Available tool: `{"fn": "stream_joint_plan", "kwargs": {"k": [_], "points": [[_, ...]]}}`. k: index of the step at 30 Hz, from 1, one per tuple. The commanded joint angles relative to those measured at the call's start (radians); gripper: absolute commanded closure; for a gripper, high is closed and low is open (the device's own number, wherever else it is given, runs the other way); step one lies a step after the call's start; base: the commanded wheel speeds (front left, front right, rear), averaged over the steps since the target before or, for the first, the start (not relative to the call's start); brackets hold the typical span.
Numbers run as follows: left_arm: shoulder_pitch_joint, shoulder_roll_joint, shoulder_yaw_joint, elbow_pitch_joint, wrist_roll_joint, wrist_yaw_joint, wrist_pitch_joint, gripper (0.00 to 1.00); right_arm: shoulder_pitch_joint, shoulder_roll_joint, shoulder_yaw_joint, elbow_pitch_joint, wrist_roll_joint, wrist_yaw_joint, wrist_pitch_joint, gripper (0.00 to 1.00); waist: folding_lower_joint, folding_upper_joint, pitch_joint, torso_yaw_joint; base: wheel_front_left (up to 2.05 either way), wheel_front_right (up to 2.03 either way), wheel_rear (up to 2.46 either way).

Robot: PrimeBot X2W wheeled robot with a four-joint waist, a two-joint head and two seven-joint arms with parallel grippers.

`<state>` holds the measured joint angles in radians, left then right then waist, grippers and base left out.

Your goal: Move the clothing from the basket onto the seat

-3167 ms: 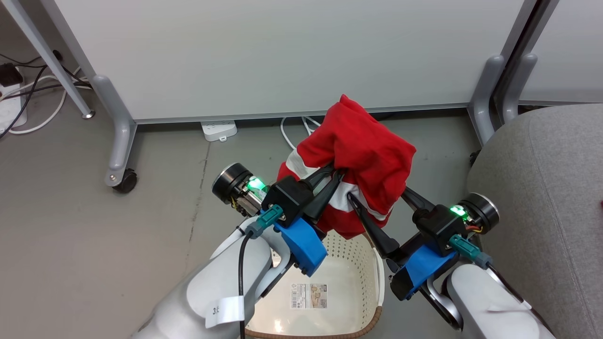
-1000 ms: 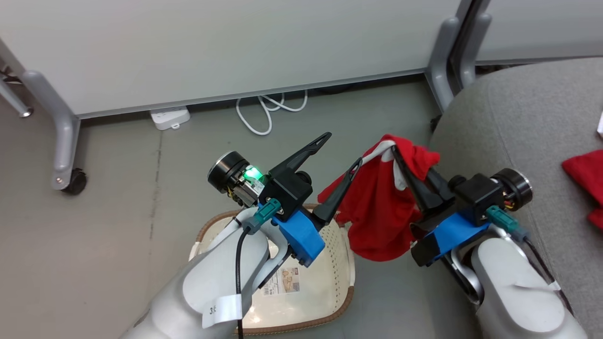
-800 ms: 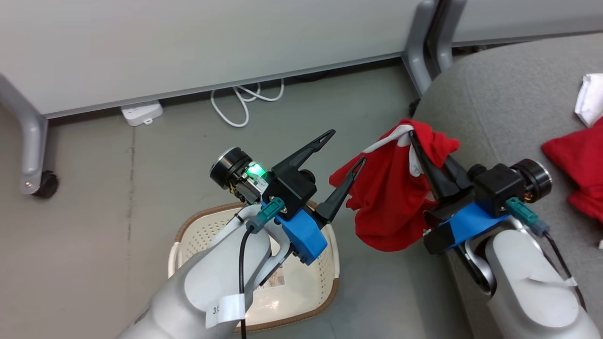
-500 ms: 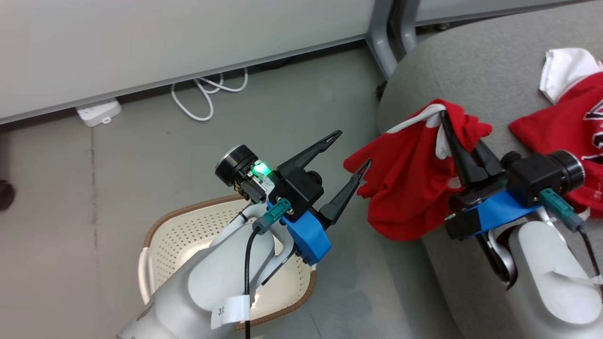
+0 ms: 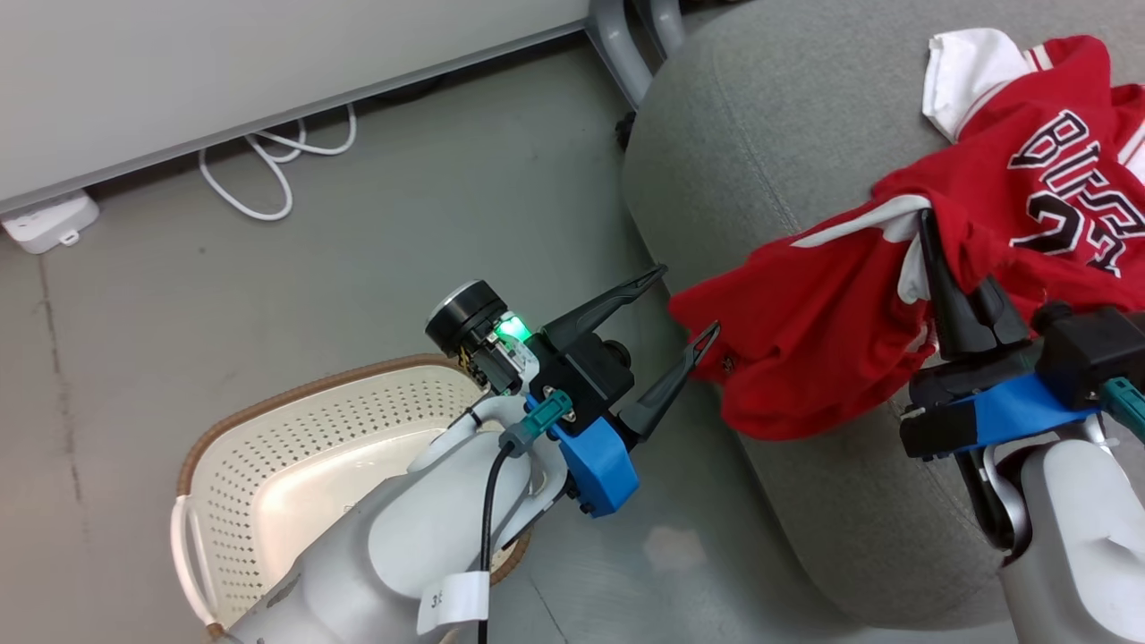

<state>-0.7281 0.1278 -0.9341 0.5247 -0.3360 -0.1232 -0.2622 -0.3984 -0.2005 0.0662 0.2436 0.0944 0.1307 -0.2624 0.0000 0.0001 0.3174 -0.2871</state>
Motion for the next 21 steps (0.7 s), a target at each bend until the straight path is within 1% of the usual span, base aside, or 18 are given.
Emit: {"fn": "stream_joint_plan", "kwargs": {"k": [1,7,14,21], "points": [[-0.015,0.007,-0.006,0.003,-0.006,-0.003,-0.001,0.0,0.016,0.006,-0.012,-0.009,-0.007,0.0,-0.004,1.0,0.0,-0.0001,0.014,-0.02,0.0,0.0,0.0],[-0.014,0.012,-0.025,0.003,-0.009,-0.004,0.0,0.0,0.038,0.019,-0.038,-0.019,-0.009,0.0,-0.004,1.0,0.0,-0.0001,0.027,-0.039,0.0,0.0,0.0],[-0.017,0.011,-0.031,0.002,-0.015,-0.005,-0.001,0.0,0.039,0.025,-0.047,-0.018,-0.011,0.0,-0.004,1.0,0.0,-0.0001,0.03,-0.038,0.0,0.0,0.0],[-0.023,0.016,-0.025,-0.003,-0.018,0.003,-0.002,0.0,-0.019,0.002,-0.041,-0.035,-0.021,0.0,-0.004,1.0,0.0,-0.0001,0.036,-0.028,0.0,0.0,0.0]]}}
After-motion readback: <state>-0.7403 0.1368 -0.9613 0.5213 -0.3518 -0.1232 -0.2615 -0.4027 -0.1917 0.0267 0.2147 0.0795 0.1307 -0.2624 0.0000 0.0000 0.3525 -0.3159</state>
